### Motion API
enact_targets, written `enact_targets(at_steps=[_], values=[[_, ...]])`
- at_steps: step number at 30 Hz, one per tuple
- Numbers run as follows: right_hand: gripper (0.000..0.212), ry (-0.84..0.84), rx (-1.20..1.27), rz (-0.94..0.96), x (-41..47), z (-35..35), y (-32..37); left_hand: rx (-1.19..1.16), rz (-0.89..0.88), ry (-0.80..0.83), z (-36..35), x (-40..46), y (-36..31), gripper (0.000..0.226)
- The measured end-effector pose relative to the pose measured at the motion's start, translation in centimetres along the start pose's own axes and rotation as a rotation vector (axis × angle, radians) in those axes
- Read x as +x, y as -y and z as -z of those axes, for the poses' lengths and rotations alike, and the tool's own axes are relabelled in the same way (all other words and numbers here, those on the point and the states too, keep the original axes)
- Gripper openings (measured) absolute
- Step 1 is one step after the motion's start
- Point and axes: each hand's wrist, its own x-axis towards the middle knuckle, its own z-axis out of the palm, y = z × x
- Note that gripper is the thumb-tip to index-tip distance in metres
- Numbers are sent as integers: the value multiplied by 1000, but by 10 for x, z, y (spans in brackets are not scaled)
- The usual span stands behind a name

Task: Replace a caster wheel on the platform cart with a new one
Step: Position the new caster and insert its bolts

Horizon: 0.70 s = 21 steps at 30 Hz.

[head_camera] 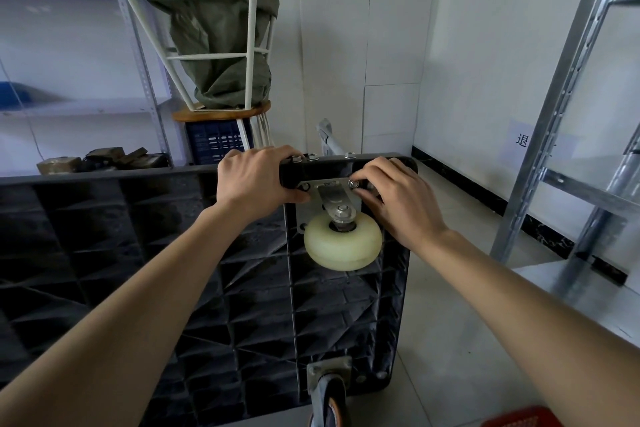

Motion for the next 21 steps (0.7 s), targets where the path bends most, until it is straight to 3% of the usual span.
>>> enact_targets(at_steps=[7, 21], values=[[24, 61, 3, -105, -3, 12, -5, -4, 5, 5, 0, 0, 0, 75], [21, -4, -84, -69, 29, 25, 2, 12, 0, 7, 2, -1, 0, 76]])
